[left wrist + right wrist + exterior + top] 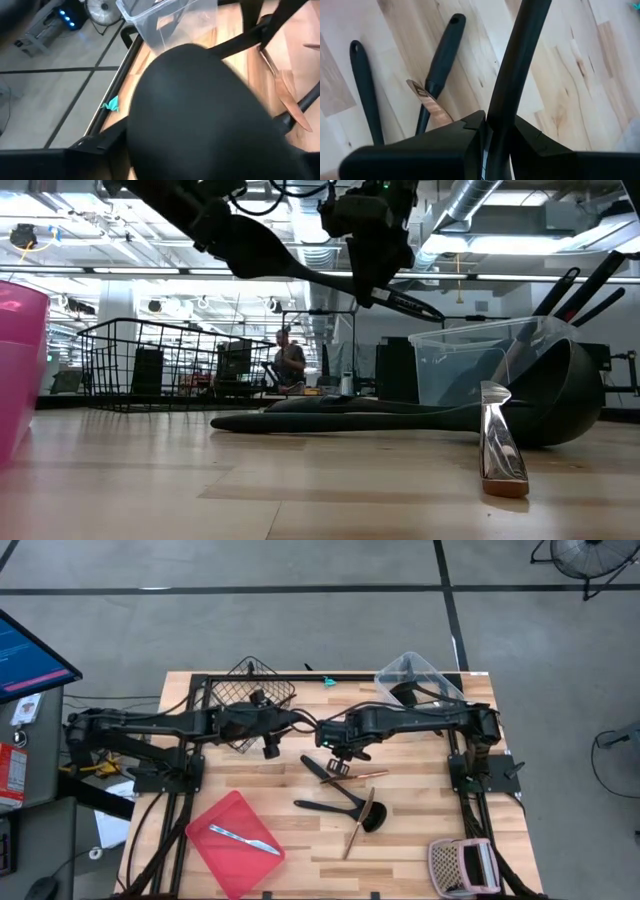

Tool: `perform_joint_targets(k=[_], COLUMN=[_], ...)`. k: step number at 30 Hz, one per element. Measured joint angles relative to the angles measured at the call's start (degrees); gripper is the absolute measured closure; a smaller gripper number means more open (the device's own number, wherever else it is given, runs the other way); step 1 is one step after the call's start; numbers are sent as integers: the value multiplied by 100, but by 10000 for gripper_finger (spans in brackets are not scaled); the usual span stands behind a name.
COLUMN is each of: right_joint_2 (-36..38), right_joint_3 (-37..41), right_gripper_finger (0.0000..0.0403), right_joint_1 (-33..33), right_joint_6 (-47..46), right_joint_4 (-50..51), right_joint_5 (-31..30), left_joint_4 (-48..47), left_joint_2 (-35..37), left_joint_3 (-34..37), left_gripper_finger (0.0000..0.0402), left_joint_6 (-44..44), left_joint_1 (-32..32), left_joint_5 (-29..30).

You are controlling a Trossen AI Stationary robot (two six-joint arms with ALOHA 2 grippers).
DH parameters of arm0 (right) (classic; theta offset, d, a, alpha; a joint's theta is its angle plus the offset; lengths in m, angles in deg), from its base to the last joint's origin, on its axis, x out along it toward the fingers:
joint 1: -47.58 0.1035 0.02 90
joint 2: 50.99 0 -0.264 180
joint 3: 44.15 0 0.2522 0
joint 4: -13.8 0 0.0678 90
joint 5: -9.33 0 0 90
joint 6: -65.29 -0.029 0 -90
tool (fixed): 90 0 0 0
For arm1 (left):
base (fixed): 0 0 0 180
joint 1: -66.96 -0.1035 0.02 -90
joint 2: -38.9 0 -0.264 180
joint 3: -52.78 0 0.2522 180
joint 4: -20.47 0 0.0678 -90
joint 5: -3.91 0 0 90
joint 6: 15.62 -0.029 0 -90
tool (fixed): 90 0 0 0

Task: Pick & Place Kitchen Items
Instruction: Put the top black serving spoon into the wire basket

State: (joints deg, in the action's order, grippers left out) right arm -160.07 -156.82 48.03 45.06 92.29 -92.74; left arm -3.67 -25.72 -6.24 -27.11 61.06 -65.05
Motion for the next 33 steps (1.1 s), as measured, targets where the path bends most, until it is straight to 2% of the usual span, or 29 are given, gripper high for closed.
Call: perform_joint_targets(k=[8,15,19,22,27,33], right_joint_2=[10,13,11,7,37,212], right_joint_3=[-31,-14,-7,-4,12,18], right_gripper_finger=[351,345,332,303,231,164], right_joint_1=[29,30,30,49,99,105], right_joint_6=[-108,-81,-27,69,44,-44], right_joint_4=[-322,-675,-827,-847,-1002,-1189], right_joint_5=[5,63,65,57,12,-28], left_joint_4=[177,69,112,139,194,254], left_joint_2=[366,560,542,541,548,566], left_joint_3=[-16,4,4,4,4,4], left_gripper_finger=[315,323,334,344,358,358], left_joint_6=[574,753,774,791,857,852], left_joint_1=[-13,-12,-9,-1,-2,6], left_joint_5=[492,613,871,1104,1317,1607])
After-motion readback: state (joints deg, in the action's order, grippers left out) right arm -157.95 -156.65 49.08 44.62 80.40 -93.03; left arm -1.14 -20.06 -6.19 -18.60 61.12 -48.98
